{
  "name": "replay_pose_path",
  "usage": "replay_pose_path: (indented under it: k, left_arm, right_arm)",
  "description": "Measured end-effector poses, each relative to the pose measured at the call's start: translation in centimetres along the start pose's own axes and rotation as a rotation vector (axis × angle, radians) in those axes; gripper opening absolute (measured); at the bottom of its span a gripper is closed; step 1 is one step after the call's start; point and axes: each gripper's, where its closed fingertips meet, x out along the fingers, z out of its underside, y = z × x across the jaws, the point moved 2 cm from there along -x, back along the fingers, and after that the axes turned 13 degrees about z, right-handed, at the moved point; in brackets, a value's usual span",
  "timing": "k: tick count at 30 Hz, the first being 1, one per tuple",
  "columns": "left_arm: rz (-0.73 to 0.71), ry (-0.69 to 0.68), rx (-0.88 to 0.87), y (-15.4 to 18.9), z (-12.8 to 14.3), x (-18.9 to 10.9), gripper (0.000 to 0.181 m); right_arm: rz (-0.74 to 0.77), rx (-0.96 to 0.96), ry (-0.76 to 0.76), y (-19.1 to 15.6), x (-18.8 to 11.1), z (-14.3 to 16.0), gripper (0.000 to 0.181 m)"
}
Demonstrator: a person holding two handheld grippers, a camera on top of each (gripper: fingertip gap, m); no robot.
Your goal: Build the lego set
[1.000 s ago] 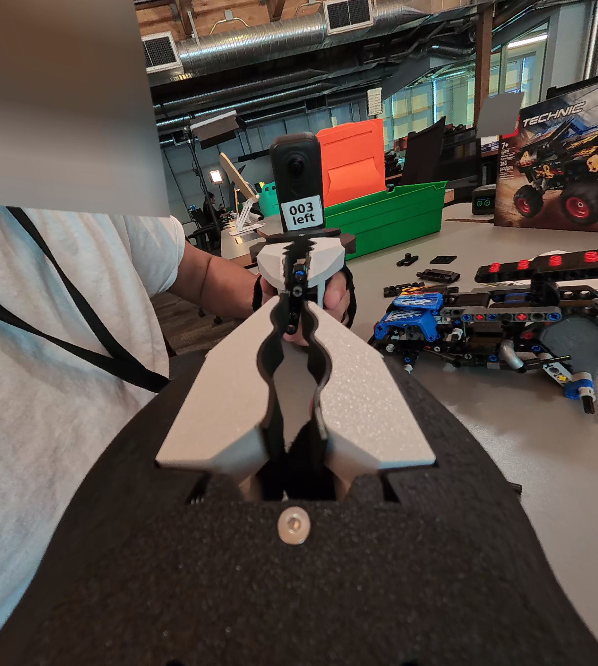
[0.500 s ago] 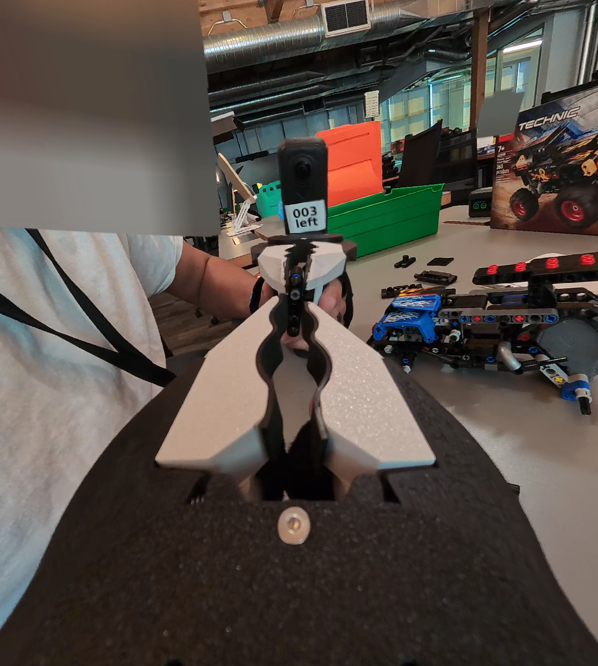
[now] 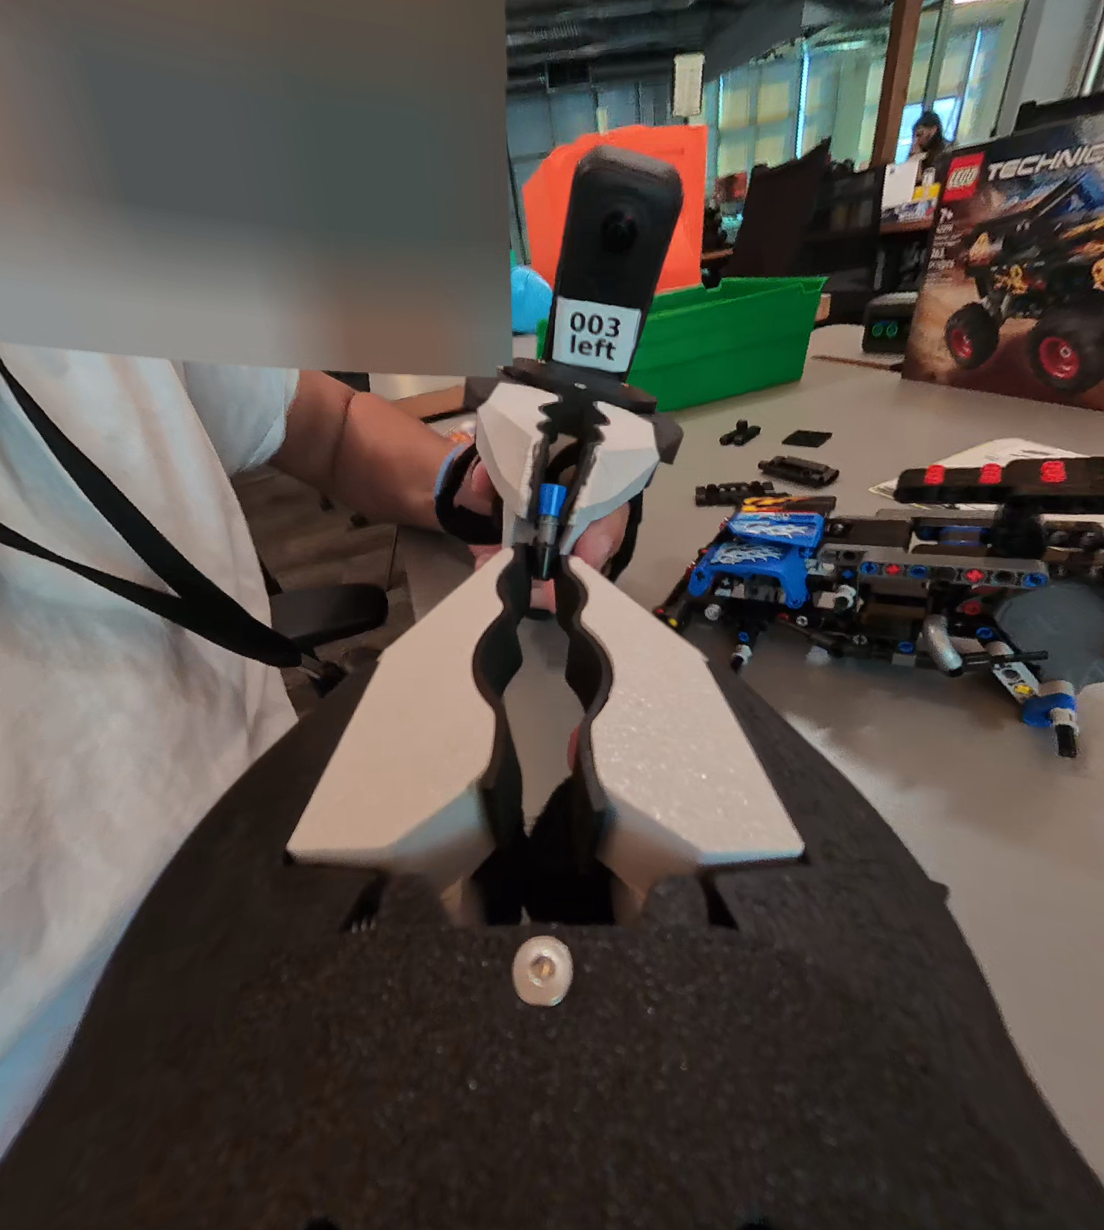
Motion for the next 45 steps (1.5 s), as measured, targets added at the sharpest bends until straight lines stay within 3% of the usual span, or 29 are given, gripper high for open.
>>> replay_pose_path:
  k: [5,8,10,13,16,21,25,30,33,35,37,40,43,45]
  left_arm:
    - [-0.017,-0.041,0.011,-0.5,0.3,-0.6,0.006]
    - [-0.044,-0.094,0.103,-0.5,0.4,-0.9,0.007]
    - [-0.105,-0.156,0.219,-0.7,0.5,-1.1,0.022]
    - [-0.137,-0.214,0.268,-0.8,0.9,-1.1,0.028]
    - [-0.145,-0.216,0.283,-0.8,1.3,-0.8,0.014]
    - [-0.237,-0.261,0.384,-1.5,1.6,-1.1,0.008]
    - [-0.406,-0.395,0.585,-2.6,2.5,-1.6,0.007]
    - [-0.566,-0.667,0.764,-4.5,5.0,-2.1,0.006]
    - [-0.617,-0.743,0.812,-4.6,5.2,-1.6,0.006]
    - [-0.668,-0.764,0.94,-4.1,4.4,-0.9,0.006]
    - [-0.763,-0.809,1.121,-3.4,3.4,-0.6,0.006]
    - [-0.892,-0.832,1.322,-2.5,3.6,0.0,0.006]
    - [-1.002,-0.99,1.603,-2.5,4.1,0.3,0.005]
    - [-0.961,-1.103,1.697,-3.1,5.6,0.6,0.005]
  right_arm:
    - [0.003,0.05,-0.038,0.3,0.2,0.3,0.006]
    - [-0.002,0.079,-0.051,0.4,0.3,0.4,0.006]
    - [-0.001,0.109,-0.01,0.6,0.0,-0.1,0.006]
    - [0.028,0.135,0.039,1.2,-0.3,-0.6,0.006]
    - [0.029,0.099,0.03,0.9,-0.1,-0.5,0.006]
    - [0.068,0.076,0.008,1.2,0.0,-0.2,0.007]
    - [0.049,0.156,-0.059,1.5,-0.1,0.5,0.03]
    - [0.202,0.055,-0.174,3.8,-2.5,1.2,0.035]
    - [0.334,-0.006,-0.241,4.3,-4.1,2.1,0.042]
    - [0.345,0.031,-0.237,3.3,-4.7,2.7,0.05]
    - [0.349,0.079,-0.125,2.2,-5.1,2.2,0.051]
    - [0.234,0.145,-0.021,-0.1,-4.8,1.5,0.054]
    - [0.246,0.04,-0.107,0.2,-3.6,3.2,0.064]
    - [0.268,-0.118,-0.163,0.7,-3.0,4.7,0.063]
